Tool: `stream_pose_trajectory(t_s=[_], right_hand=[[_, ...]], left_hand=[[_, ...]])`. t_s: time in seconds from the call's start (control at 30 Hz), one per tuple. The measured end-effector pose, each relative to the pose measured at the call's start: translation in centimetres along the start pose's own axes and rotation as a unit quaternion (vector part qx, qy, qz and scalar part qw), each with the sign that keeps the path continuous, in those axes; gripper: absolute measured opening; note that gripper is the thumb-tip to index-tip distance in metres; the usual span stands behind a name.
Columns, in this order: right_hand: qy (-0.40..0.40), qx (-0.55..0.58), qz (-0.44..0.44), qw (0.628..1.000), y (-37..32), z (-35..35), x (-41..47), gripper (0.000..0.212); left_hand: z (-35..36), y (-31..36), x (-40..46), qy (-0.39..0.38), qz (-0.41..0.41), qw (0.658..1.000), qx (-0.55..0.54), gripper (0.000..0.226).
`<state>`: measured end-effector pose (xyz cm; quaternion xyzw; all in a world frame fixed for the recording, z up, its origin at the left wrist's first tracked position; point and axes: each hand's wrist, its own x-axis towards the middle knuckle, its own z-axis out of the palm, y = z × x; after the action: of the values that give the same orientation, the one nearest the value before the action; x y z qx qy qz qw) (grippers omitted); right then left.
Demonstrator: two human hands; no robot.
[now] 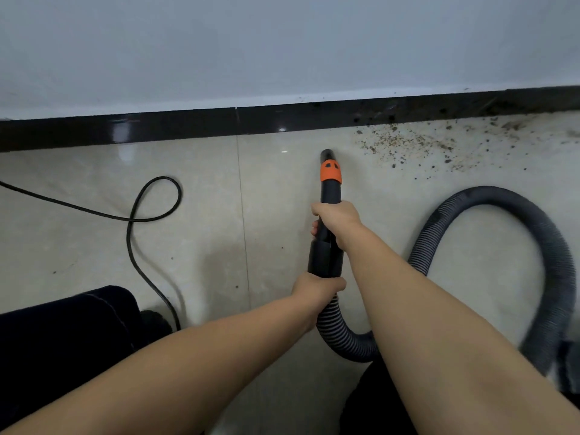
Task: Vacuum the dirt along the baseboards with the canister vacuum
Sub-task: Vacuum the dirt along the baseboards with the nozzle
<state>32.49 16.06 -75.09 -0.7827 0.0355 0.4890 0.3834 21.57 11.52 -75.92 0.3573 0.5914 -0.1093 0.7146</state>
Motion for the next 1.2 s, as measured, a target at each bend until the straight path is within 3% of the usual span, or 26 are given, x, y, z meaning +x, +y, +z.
stream_pose_trajectory(t_s=[0.3, 0.5, 1.0, 1.2], right_hand=[[0.089, 0.111, 0.028, 0.989, 3.1, -7.9, -1.1, 0.01], [0.117, 0.142, 0.042, 0.982, 4.5, -12.3, -0.8, 0.014], [0.074, 0.081, 0.079, 0.991, 2.0, -27.1, 2.9, 0.01], [0.05, 0.145, 0.055, 0.987, 2.0, -30.1, 4.0, 0.012]], left_hand=[[5.2, -0.8, -1.6, -0.063, 0.01, 0.989, 0.136, 0.034], [8.8, -1.3, -1.4, -0.094, 0.013, 0.982, 0.162, 0.037], [23.3, 2.0, -1.8, -0.131, 0.053, 0.983, 0.115, 0.026], [25.7, 3.4, -1.5, -0.112, 0.083, 0.977, 0.16, 0.023]])
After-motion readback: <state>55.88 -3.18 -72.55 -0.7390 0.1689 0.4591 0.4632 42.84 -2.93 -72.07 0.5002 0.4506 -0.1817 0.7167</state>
